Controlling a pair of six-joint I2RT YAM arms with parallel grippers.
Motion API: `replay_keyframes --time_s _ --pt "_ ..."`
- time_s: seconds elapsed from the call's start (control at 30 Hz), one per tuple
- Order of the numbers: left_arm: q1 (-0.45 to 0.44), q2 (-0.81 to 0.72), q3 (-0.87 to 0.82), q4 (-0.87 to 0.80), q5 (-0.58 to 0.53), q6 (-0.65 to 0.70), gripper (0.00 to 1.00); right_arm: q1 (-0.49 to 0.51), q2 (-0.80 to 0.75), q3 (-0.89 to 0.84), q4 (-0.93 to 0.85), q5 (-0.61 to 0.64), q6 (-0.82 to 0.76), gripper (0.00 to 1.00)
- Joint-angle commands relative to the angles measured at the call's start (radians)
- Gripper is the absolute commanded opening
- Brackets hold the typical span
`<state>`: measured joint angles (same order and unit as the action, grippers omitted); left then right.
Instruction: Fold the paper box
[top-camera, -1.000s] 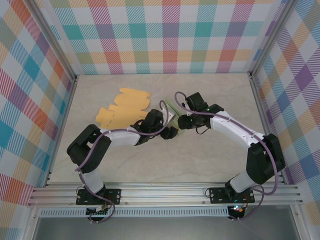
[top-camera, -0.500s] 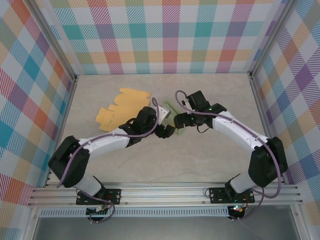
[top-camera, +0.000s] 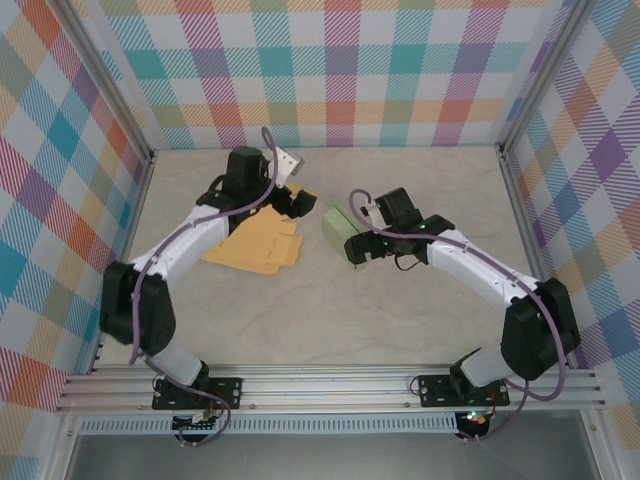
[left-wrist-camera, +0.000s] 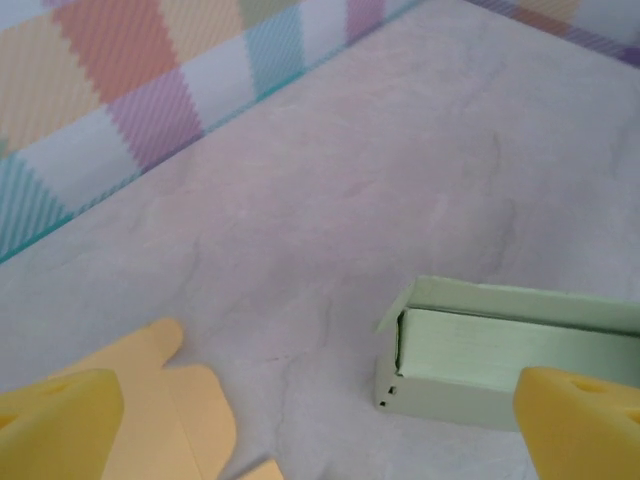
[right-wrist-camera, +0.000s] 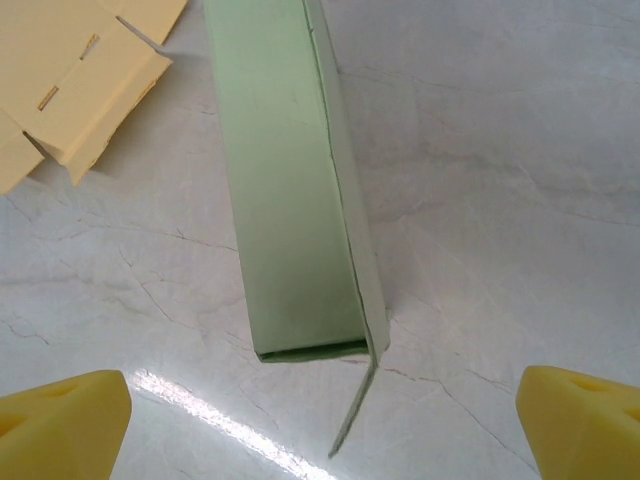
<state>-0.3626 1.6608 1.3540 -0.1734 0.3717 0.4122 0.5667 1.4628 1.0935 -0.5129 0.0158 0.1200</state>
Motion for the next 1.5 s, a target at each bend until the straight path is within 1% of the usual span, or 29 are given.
replay_keyframes --time_s 0.0,0.03,0.1,0.17,0.2,0.23,0.37,0.47,0.5,0.63,0.7,0.77,0.87,0.97,1.0,1.13,1.27,1.37,1.47 --pt "0.047 0.139 0.151 -0.215 0.284 0.264 1.0 0.012 0.037 0.002 0.054 -0.022 -0.041 0.99" --pt "0.059 0.185 0.212 -0.268 0.324 0.299 1.0 0.014 0.047 0.006 0.061 -0.022 -0.046 0.99" --pt "0.069 0.284 0.359 -0.438 0.395 0.405 1.0 0.019 0.072 0.012 0.074 -0.018 -0.062 0.99" --pt "0.068 0.355 0.46 -0.547 0.42 0.484 1.0 0.023 0.094 0.016 0.092 -0.019 -0.079 0.99" --pt "0.067 0.383 0.497 -0.576 0.433 0.51 1.0 0.024 0.108 0.023 0.096 -0.017 -0.088 0.98" --pt "0.066 0.405 0.522 -0.591 0.438 0.525 0.99 0.024 0.119 0.028 0.098 -0.014 -0.095 0.97" --pt "0.056 0.503 0.635 -0.676 0.375 0.577 0.98 0.024 0.15 0.049 0.097 0.001 -0.117 0.93" --pt "0.045 0.57 0.74 -0.779 0.387 0.62 0.92 0.023 0.166 0.055 0.099 0.015 -0.129 0.92" --pt "0.038 0.581 0.756 -0.79 0.389 0.629 0.9 0.024 0.172 0.057 0.101 0.018 -0.132 0.91" --pt "0.011 0.599 0.759 -0.761 0.373 0.634 0.9 0.024 0.196 0.066 0.107 0.032 -0.143 0.89" --pt "0.003 0.614 0.775 -0.765 0.373 0.634 0.86 0.024 0.209 0.075 0.109 0.037 -0.148 0.88" --pt "-0.001 0.63 0.795 -0.782 0.389 0.639 0.82 0.024 0.218 0.08 0.109 0.042 -0.151 0.87" --pt "-0.005 0.645 0.815 -0.784 0.406 0.629 0.73 0.024 0.223 0.083 0.117 0.046 -0.154 0.85" --pt "-0.013 0.666 0.836 -0.778 0.396 0.611 0.66 0.024 0.227 0.086 0.119 0.046 -0.154 0.83" --pt "-0.015 0.674 0.845 -0.781 0.395 0.606 0.64 0.023 0.229 0.088 0.119 0.047 -0.154 0.83" --pt "-0.018 0.695 0.871 -0.793 0.412 0.593 0.54 0.024 0.232 0.089 0.122 0.057 -0.152 0.79" --pt "-0.018 0.706 0.887 -0.808 0.425 0.578 0.32 0.024 0.234 0.089 0.125 0.069 -0.152 0.75" --pt "-0.019 0.707 0.889 -0.814 0.444 0.567 0.24 0.023 0.235 0.092 0.124 0.076 -0.151 0.72" --pt "-0.019 0.705 0.89 -0.823 0.458 0.564 0.12 0.022 0.234 0.091 0.124 0.083 -0.152 0.7"
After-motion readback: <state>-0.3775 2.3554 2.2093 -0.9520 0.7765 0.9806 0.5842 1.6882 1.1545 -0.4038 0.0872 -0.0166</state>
